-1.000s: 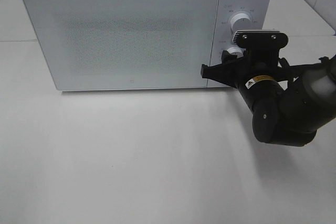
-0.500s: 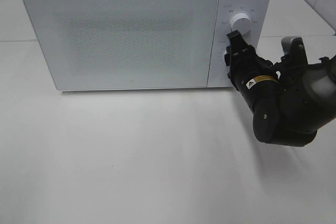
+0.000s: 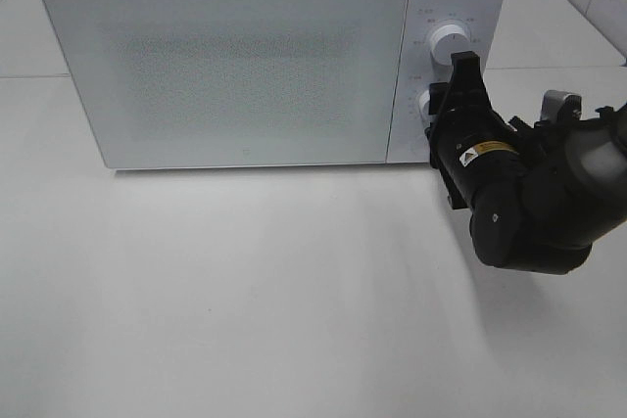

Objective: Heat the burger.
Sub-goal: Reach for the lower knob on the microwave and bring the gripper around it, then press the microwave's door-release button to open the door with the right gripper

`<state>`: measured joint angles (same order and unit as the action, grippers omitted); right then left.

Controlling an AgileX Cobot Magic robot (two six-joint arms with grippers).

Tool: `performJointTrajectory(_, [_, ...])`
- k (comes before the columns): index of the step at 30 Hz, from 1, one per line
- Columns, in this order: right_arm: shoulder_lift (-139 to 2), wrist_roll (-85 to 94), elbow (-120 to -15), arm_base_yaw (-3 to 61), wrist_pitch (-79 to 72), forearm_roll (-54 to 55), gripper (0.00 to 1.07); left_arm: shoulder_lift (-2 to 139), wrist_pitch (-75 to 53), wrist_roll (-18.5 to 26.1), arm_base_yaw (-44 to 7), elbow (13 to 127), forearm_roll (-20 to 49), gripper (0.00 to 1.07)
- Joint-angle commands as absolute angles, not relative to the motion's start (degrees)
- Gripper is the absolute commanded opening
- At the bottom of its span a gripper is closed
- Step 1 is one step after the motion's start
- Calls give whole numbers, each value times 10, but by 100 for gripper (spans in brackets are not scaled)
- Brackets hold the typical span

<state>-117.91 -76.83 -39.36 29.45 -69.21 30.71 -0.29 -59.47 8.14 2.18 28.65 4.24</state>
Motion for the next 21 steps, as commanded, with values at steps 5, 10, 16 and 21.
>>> performJointTrajectory(5, [-1177, -764, -398, 295, -816, 296, 38, -15, -593, 78, 23, 285, 42, 101])
performJointTrajectory(10, [-1177, -764, -394, 295, -816, 291, 45, -15, -593, 78, 23, 285, 42, 101])
performJointTrajectory(16, [-1177, -761, -382, 295, -815, 299, 68, -15, -593, 78, 23, 285, 42, 101])
performJointTrajectory(21, [-1176, -773, -382, 295, -818, 299, 84, -15, -593, 78, 23, 285, 42, 101])
